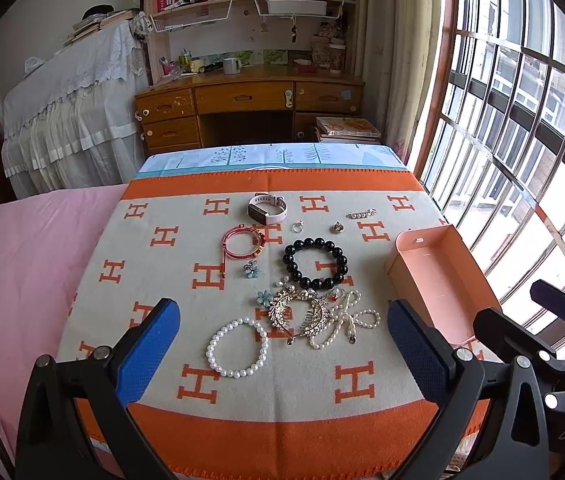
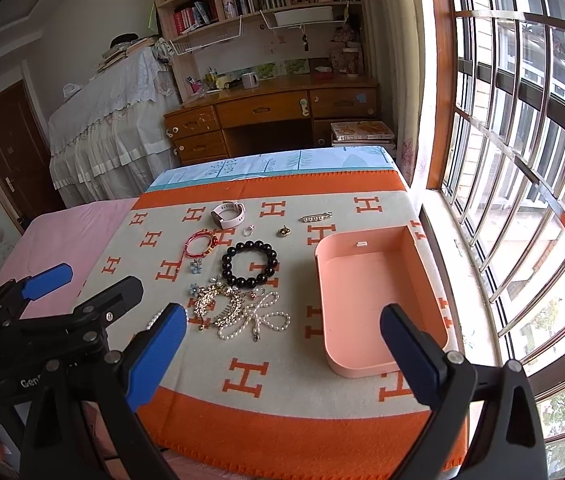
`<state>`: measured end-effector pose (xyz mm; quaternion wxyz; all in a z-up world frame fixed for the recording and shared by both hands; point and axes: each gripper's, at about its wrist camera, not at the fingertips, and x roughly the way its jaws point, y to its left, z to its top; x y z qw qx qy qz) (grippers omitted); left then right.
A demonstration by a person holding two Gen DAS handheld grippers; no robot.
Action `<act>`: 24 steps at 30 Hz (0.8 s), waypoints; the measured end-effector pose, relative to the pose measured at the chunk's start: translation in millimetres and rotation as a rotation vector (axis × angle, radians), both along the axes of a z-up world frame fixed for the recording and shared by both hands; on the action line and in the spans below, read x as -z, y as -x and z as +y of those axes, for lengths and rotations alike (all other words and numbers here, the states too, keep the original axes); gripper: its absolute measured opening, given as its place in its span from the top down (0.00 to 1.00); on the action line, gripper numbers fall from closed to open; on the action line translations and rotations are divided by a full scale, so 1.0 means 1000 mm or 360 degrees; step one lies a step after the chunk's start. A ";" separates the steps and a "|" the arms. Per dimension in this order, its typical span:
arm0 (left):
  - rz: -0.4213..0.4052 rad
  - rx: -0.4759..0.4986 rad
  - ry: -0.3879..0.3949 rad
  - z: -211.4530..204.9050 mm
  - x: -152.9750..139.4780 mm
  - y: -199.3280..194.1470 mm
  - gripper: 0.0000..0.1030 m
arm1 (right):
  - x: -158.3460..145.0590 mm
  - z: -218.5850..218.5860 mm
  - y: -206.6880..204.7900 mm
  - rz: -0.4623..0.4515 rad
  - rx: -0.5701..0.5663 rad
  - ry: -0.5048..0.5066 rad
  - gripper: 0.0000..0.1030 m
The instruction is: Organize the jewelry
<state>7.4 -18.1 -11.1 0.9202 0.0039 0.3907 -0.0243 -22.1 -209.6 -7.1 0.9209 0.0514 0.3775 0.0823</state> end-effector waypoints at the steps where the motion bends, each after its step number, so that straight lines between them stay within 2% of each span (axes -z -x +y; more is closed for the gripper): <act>1: -0.0001 0.0000 0.0002 0.001 0.000 0.001 0.01 | 0.000 0.000 0.000 0.0000 0.0000 -0.0001 0.05; 24: 0.0005 0.0004 0.0017 0.007 -0.002 0.019 0.01 | 0.008 0.012 0.015 0.0012 -0.0010 -0.0045 0.05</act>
